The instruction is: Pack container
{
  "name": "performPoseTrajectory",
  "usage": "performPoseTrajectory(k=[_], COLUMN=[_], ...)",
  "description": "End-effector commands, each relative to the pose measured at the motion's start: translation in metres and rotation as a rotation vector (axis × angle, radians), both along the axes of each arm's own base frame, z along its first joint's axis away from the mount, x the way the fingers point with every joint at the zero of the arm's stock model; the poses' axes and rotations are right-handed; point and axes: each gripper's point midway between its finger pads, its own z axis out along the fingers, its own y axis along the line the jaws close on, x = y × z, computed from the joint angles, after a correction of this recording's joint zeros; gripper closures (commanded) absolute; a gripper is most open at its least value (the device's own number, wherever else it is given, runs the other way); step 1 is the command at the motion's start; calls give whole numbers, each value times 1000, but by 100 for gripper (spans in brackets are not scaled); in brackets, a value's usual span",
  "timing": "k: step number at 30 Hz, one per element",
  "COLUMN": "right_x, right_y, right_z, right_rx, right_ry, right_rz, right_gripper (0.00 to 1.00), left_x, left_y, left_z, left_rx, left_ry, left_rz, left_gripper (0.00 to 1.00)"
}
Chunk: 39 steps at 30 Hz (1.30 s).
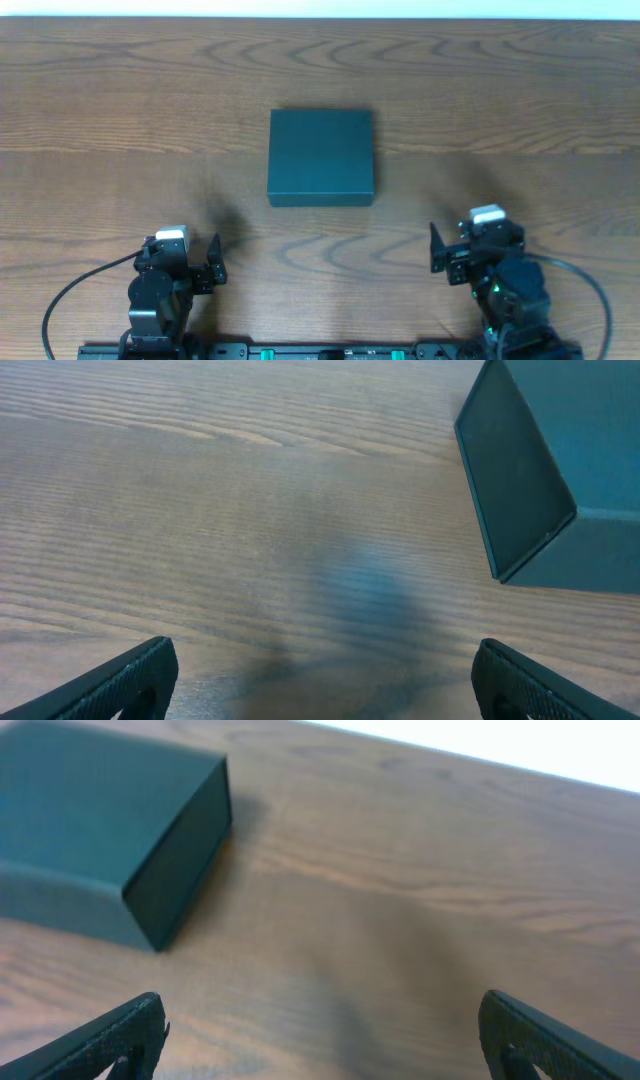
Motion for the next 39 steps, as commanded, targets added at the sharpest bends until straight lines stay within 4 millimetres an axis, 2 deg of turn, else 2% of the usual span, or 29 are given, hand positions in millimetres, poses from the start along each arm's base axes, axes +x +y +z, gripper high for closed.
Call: performPoseTrajectory(k=[1,5,12,16,39], right_x=[-4,-7,-8,-12,-12], right_y=[6,7,7,13,15], right_z=[-15,-23,-20,-34,-33], right_rx=[10,33,49,54,59], right_ry=[-13,-32,-85,-42,-43], right_rz=[47,48,49,88,99], right_gripper=[1,1,1,1,1], left_x=[0,0,0,0,0], left_y=[2,2,2,2,2], left_z=[-2,-2,-2,-2,-2], left_rx=[-11,-11,-11,-11,-11], left_ry=[-1,-1,0,-1,-1], left_rz=[17,17,17,17,17], left_gripper=[5,5,5,5,5])
